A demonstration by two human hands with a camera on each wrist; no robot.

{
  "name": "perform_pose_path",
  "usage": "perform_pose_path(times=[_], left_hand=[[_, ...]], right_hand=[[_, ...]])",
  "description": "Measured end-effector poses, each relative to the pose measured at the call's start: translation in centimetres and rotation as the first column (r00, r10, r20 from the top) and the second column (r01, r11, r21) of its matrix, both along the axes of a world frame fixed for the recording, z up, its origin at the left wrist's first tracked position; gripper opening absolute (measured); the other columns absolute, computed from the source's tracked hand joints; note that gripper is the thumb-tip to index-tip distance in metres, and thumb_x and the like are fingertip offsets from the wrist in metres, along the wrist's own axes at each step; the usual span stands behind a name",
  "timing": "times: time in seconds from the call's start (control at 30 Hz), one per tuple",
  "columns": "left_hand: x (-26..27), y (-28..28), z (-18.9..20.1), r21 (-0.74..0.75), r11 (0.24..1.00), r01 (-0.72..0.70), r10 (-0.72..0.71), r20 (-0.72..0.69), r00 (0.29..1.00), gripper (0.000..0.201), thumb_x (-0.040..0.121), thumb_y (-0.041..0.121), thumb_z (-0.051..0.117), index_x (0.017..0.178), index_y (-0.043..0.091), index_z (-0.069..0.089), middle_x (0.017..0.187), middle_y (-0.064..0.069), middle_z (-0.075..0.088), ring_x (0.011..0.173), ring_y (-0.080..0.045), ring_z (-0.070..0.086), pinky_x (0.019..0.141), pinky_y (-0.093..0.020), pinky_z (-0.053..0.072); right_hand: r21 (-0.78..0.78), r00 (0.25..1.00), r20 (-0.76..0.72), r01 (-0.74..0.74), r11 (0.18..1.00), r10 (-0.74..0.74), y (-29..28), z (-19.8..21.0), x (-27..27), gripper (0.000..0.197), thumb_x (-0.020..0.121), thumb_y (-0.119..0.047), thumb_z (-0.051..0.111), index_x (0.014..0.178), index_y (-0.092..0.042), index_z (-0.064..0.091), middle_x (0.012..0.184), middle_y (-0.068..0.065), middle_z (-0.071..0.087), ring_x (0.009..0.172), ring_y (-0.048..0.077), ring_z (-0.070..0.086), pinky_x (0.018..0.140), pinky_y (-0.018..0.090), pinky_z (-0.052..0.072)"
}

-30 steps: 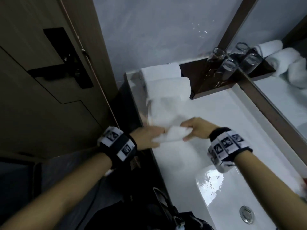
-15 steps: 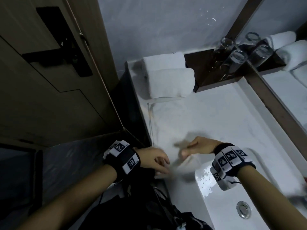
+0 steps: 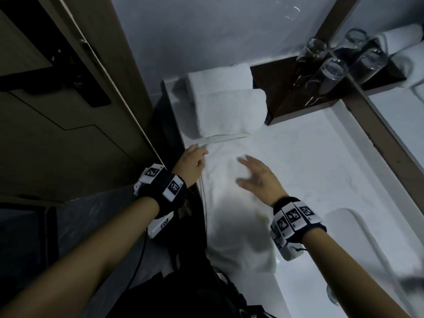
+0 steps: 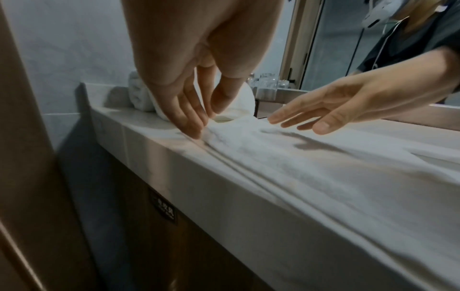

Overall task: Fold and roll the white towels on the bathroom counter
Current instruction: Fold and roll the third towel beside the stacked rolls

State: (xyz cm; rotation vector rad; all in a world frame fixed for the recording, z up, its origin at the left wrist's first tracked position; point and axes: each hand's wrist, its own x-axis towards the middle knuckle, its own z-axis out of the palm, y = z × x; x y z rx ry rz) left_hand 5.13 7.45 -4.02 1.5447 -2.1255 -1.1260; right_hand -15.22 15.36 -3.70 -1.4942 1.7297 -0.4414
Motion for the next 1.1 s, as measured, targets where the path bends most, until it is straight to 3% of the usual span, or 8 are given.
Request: perform_pose_path(times=[0.17, 0.37, 0.5, 0.6, 0.67, 0.8, 0.9, 1.1], left_hand=[[-1.9, -1.1, -1.3, -0.093, 0.994, 0.055, -0.045, 0.109, 0.993, 0.049, 0.084, -0.001, 0.048, 0.133, 0.0, 0.04, 0.141, -0.017, 0.038, 0.131, -0.032, 0.032, 0.109, -0.034, 0.027], [-3.1, -2.2, -1.6, -0.166, 0.975, 0.146, -0.078, 0.36, 0.93, 0.044, 0.082, 0.017, 0.06, 0.123, 0.006, 0.049, 0.124, -0.017, 0.043, 0.119, -0.032, 0.035, 0.097, -0.035, 0.025], [-2.5, -3.2, -0.6, -0.195, 0.974, 0.112, -0.065, 0.229, 0.971, 0.021, 0.084, -0.005, 0.05, 0.104, -0.007, 0.053, 0.114, -0.026, 0.045, 0.107, -0.035, 0.046, 0.093, -0.043, 0.038], [-2.2, -3.1, -0.5, -0.22, 0.966, 0.136, -0.032, 0.419, 0.907, 0.031, 0.086, -0.006, 0.038, 0.116, -0.004, 0.047, 0.124, -0.025, 0.043, 0.112, -0.033, 0.044, 0.094, -0.044, 0.036], [-2.1, -2.0, -0.3, -0.248, 0.958, 0.145, -0.023, 0.437, 0.899, 0.04, 0.084, -0.005, 0.038, 0.123, 0.0, 0.045, 0.128, -0.022, 0.042, 0.115, -0.032, 0.041, 0.094, -0.042, 0.033], [-1.3, 2.1, -0.4, -0.175, 0.934, 0.312, -0.257, 0.277, 0.926, 0.046, 0.078, -0.001, 0.051, 0.123, 0.005, 0.047, 0.131, -0.016, 0.038, 0.118, -0.031, 0.037, 0.1, -0.035, 0.032], [-1.2, 5.4, -0.8, -0.013, 0.873, 0.487, -0.472, 0.227, 0.852, 0.049, 0.078, 0.018, 0.06, 0.124, 0.011, 0.045, 0.131, -0.01, 0.031, 0.121, -0.024, 0.029, 0.103, -0.035, 0.026], [-2.2, 9.6, -1.1, 0.039, 0.81, 0.585, -0.569, 0.295, 0.768, 0.054, 0.072, 0.028, 0.066, 0.116, 0.012, 0.041, 0.12, -0.007, 0.034, 0.111, -0.024, 0.035, 0.096, -0.04, 0.033]], right_hand=[[0.098, 0.989, -0.055, -0.133, 0.986, 0.139, -1.3, -0.6, 1.3, 0.075, 0.081, -0.03, 0.069, 0.144, -0.032, 0.028, 0.158, -0.004, 0.009, 0.146, 0.013, 0.001, 0.119, 0.03, 0.003], [0.136, 0.978, -0.088, -0.174, 0.975, 0.187, -1.2, -1.4, 1.1, 0.082, 0.077, -0.022, 0.072, 0.144, -0.032, 0.026, 0.158, -0.006, 0.001, 0.145, 0.013, -0.006, 0.116, 0.029, -0.006], [0.113, 0.984, -0.06, -0.161, 0.98, 0.169, -1.0, -1.5, 0.9, 0.08, 0.077, -0.019, 0.072, 0.143, -0.031, 0.028, 0.158, -0.005, 0.004, 0.145, 0.012, -0.005, 0.115, 0.026, -0.007], [0.11, 0.978, -0.116, -0.161, 0.981, 0.173, -0.8, -1.7, 1.4, 0.079, 0.079, -0.022, 0.07, 0.145, -0.03, 0.026, 0.158, -0.003, 0.003, 0.146, 0.014, -0.005, 0.116, 0.028, -0.006], [0.106, 0.968, -0.185, -0.154, 0.982, 0.172, -0.4, -1.8, 1.7, 0.078, 0.081, -0.024, 0.068, 0.145, -0.03, 0.024, 0.159, -0.002, 0.002, 0.146, 0.015, -0.004, 0.117, 0.031, -0.003], [0.069, 0.975, -0.172, -0.133, 0.989, 0.143, 1.2, -1.8, 1.7, 0.081, 0.077, -0.025, 0.071, 0.144, -0.031, 0.027, 0.158, -0.002, 0.005, 0.145, 0.014, 0.002, 0.119, 0.03, 0.004], [0.042, 0.978, -0.139, -0.148, 0.988, 0.153, 2.8, -1.4, 1.4, 0.092, 0.067, -0.022, 0.08, 0.143, -0.028, 0.029, 0.157, 0.0, 0.01, 0.145, 0.015, 0.009, 0.113, 0.018, 0.008], [0.125, 0.963, -0.161, -0.196, 0.973, 0.215, 6.5, -0.5, 1.3, 0.107, 0.055, -0.024, 0.086, 0.143, -0.028, 0.024, 0.154, 0.002, 0.014, 0.141, 0.021, 0.019, 0.115, 0.036, 0.022]])
